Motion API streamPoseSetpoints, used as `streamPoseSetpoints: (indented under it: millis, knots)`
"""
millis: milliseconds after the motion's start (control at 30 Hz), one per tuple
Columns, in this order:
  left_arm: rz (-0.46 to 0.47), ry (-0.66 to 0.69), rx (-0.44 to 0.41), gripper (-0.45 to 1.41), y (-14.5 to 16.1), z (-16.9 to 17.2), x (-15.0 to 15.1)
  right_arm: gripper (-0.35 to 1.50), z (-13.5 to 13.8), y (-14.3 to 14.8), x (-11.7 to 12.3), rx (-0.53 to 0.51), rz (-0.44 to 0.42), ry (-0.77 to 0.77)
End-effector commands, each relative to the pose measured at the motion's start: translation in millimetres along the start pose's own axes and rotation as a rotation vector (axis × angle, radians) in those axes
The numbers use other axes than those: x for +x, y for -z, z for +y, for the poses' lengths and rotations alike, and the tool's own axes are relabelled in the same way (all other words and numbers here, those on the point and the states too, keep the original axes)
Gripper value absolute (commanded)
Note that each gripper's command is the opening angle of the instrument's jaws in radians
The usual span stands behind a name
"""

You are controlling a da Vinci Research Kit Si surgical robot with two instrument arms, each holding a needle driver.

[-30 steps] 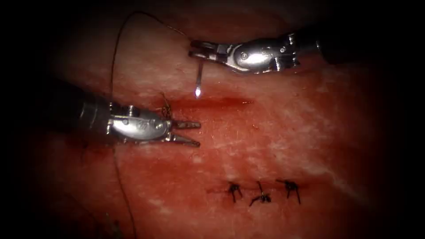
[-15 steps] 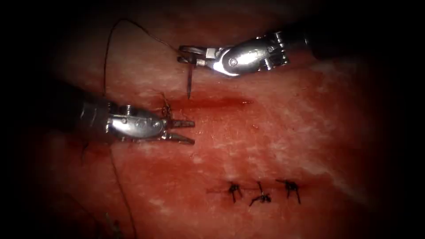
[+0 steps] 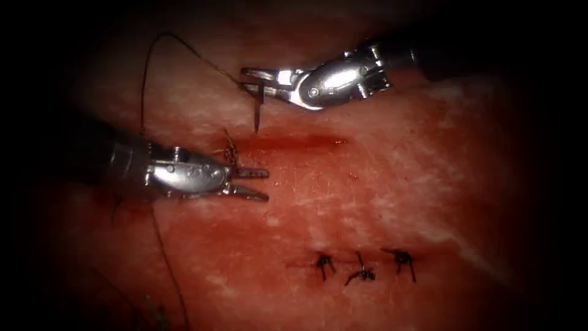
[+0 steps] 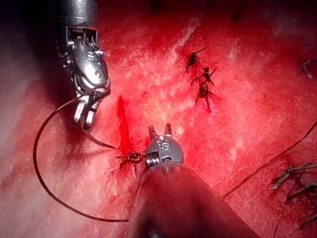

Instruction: Wound Closure

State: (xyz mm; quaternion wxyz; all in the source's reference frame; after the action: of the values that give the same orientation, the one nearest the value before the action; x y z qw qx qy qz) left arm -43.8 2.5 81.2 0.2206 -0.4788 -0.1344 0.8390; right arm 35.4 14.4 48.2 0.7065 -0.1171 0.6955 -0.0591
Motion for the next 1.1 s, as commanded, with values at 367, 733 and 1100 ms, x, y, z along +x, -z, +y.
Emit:
streamPoseSetpoints:
  millis: [367, 733, 1100]
  knots:
    - [-0.001, 0.003, -0.004, 0.01, -0.4, 0.6, -0.4, -0.35, -0.7, 0.0, -0.6, 0.025, -0.015, 0.045]
    - [-0.001, 0.003, -0.006, 0.01, -0.1, 0.5, -0.4, -0.35, -1.8, 0.1, -0.6, 0.041, -0.007, 0.129]
    - [0.0, 0.003, -0.01, 0.01, 0.3, 0.5, -0.4, -0.35, -4.8, 0.0, -0.4, 0.047, 0.04, 0.3]
